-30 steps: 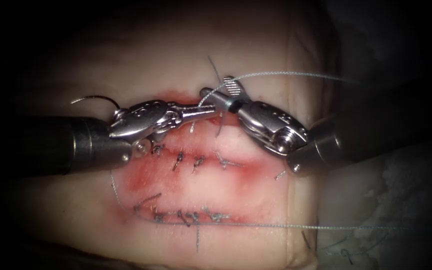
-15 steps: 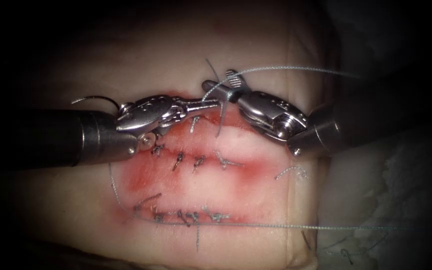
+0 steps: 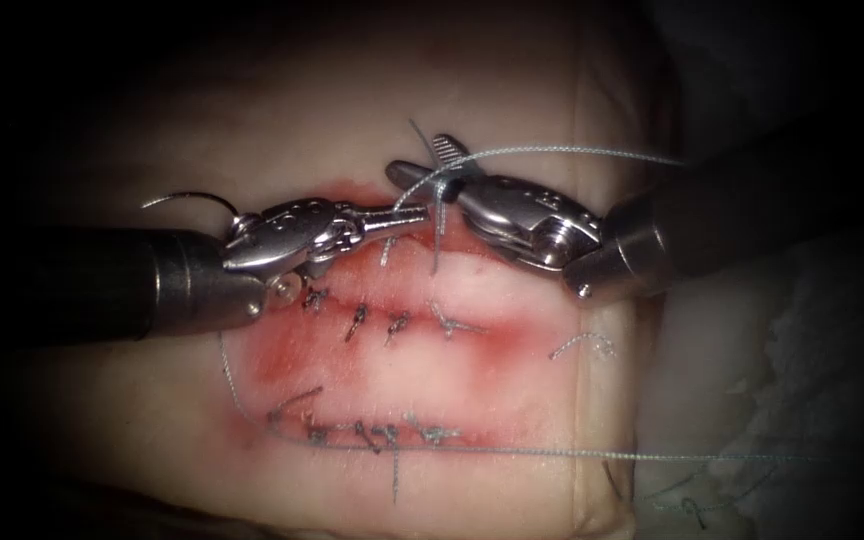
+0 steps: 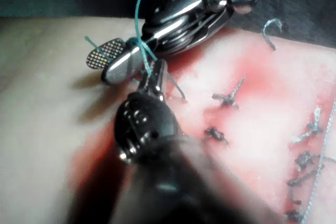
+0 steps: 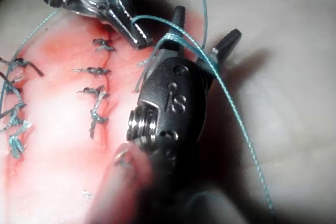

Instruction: Wound Closure

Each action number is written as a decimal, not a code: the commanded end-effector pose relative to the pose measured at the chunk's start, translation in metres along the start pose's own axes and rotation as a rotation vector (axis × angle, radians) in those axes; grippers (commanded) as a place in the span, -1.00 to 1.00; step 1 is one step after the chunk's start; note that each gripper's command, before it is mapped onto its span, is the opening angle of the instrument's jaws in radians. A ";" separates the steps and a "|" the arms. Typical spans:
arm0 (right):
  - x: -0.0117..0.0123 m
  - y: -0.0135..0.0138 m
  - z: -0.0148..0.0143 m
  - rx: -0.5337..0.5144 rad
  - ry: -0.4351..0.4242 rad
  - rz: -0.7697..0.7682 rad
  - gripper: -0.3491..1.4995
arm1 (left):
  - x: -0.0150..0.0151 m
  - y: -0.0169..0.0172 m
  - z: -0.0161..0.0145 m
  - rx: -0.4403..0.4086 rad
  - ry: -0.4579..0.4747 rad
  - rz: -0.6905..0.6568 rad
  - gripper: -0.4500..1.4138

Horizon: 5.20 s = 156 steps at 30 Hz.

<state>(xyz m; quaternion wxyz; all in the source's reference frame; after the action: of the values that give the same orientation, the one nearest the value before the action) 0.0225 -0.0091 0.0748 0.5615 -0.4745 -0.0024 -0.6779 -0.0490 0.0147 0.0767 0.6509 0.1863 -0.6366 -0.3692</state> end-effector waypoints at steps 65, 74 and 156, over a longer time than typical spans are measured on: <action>0.0059 0.0074 -0.0108 -0.553 0.185 -0.205 -1.00 | -0.0073 0.0250 0.0099 -0.359 0.249 0.251 -1.00; 0.0062 0.0082 -0.0110 -0.577 0.189 -0.233 -1.00 | -0.0088 0.0267 0.0161 -0.368 0.322 0.461 -1.00; -0.0014 0.0042 -0.0153 -0.611 0.156 -0.299 0.85 | -0.0126 0.0200 0.0151 -0.253 0.329 0.301 -1.00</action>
<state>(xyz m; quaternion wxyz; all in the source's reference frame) 0.0146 -0.0168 0.0625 0.3062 -0.5576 0.1820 -0.7498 -0.0558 0.0384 0.0824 0.7882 0.0868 -0.5097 -0.3337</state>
